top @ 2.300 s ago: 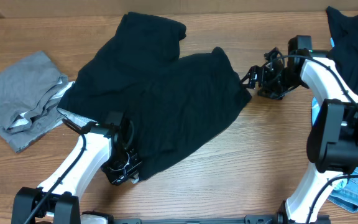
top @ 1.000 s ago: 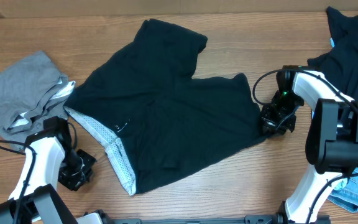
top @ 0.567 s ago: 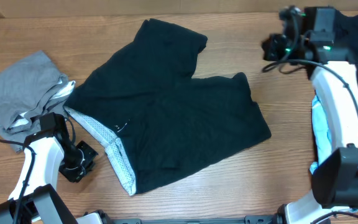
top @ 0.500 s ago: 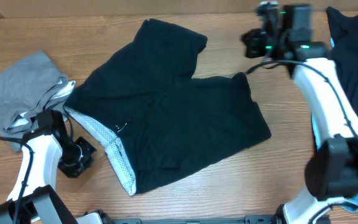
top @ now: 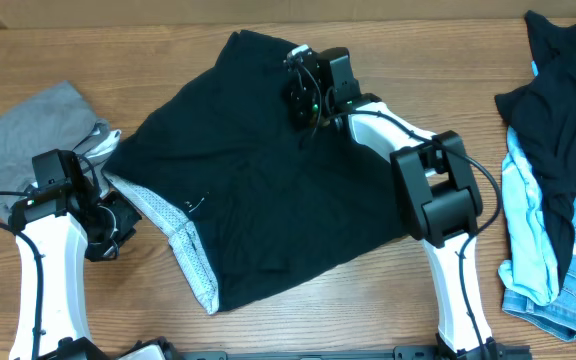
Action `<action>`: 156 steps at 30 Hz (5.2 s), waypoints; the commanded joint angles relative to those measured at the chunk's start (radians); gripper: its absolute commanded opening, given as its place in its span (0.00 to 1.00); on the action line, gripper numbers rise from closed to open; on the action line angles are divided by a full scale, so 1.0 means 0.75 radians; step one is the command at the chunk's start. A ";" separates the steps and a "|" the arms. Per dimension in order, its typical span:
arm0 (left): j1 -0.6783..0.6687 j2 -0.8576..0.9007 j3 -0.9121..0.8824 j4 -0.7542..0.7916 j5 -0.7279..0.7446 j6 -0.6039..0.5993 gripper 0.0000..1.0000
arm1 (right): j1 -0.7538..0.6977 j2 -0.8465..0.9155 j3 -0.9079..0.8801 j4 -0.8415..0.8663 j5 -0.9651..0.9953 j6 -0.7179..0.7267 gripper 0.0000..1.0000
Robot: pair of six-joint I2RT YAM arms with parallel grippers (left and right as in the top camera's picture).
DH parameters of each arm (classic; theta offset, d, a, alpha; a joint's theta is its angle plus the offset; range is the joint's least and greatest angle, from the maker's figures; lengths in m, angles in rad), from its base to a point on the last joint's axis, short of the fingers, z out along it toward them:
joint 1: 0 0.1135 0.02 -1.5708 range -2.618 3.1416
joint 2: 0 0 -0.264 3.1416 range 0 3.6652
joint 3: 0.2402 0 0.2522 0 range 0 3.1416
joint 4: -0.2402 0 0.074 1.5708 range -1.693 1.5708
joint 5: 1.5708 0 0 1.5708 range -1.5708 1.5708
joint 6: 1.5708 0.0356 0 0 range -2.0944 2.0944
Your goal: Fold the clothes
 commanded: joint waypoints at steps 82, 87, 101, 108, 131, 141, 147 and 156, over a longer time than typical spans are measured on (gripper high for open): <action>-1.108 0.272 0.055 -0.084 -0.274 0.099 0.04 | -0.981 -1.223 -1.166 -1.430 0.234 0.568 0.65; -1.108 0.272 0.055 -0.080 -0.273 0.099 0.04 | -0.981 -1.222 -1.230 -1.341 0.218 0.596 0.64; -1.108 0.205 0.095 -0.187 -0.276 0.075 0.04 | -0.981 -1.256 -1.190 -1.285 0.150 0.643 0.04; -1.108 -0.238 0.144 -0.227 -0.326 0.027 0.04 | -0.981 -1.518 -0.842 -1.564 0.155 0.581 0.04; -1.105 -0.205 0.144 0.082 -0.900 -0.462 0.05 | -0.557 -1.242 -0.563 -0.783 0.200 0.369 0.04; -0.900 0.174 0.144 0.333 -0.974 -0.607 0.06 | -0.458 -0.861 -0.564 -0.229 0.200 0.369 0.04; -0.810 0.319 0.144 0.671 -0.945 -0.518 0.25 | -0.450 -0.757 -0.564 -0.032 0.200 0.370 0.08; -0.757 0.341 0.144 0.760 -0.717 -0.223 0.53 | -0.520 -0.714 -0.564 -0.208 0.190 0.324 1.00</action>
